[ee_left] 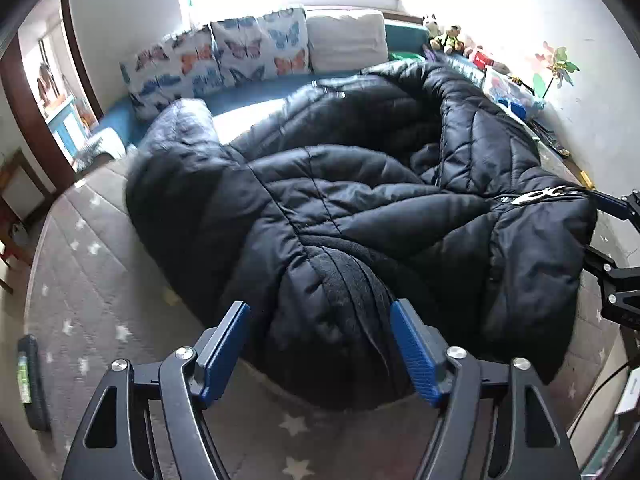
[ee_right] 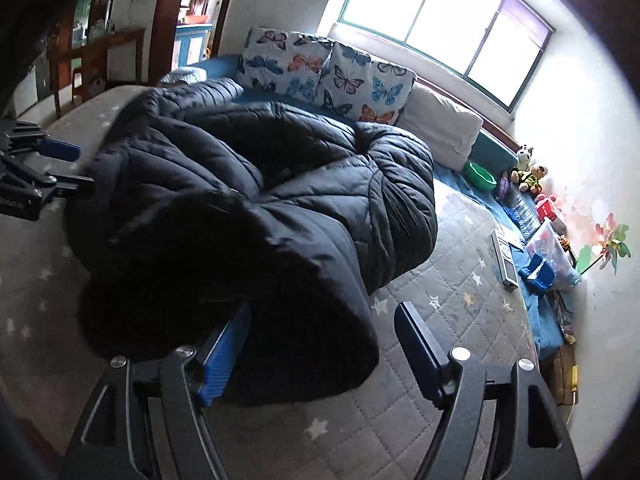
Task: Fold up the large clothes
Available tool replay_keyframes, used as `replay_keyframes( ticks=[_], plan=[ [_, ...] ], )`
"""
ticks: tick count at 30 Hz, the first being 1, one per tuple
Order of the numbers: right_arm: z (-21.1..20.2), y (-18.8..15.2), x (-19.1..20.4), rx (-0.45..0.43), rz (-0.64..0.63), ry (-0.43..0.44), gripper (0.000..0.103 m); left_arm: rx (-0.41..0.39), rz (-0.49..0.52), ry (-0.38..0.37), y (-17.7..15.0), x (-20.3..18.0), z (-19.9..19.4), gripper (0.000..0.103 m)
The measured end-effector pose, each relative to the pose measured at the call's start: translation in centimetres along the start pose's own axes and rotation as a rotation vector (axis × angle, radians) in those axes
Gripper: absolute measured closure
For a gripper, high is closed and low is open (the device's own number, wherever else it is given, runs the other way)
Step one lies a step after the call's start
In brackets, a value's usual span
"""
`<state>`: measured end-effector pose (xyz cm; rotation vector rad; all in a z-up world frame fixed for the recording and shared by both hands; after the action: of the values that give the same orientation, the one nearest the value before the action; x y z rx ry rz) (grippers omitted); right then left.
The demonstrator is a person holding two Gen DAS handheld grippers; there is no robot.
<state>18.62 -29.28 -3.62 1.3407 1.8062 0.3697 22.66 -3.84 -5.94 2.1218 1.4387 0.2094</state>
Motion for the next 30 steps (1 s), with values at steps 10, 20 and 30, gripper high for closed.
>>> replay_keyframes(
  ticks=[10, 20, 30],
  plan=[
    [-2.8, 1.4, -1.9, -0.035, 0.13, 0.085, 0.093, -0.071, 0.028, 0.004, 0.3, -1.0, -2.3, 0.08],
    [-15.4, 1.5, -2.0, -0.117, 0.118, 0.275, 0.1, -0.183, 0.11, -0.087, -1.5, -2.7, -13.0, 0.103],
    [-10.3, 2.2, -3.3, 0.002, 0.122, 0.225, 0.075, -0.084, -0.052, -0.054, -1.8, 2.1, -10.2, 0.043]
  ],
)
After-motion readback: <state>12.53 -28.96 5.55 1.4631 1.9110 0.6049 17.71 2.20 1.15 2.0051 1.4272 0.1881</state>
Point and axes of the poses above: each gripper's, at about its wrist camera, not at the fingertips, and z roughly the way its jaws point, x to its left, y to its top, the point moved 4 cm from there along z, roughly the way its jaws point, and after that the axes turned 12 degrees about -y, right-handed, at the moved point
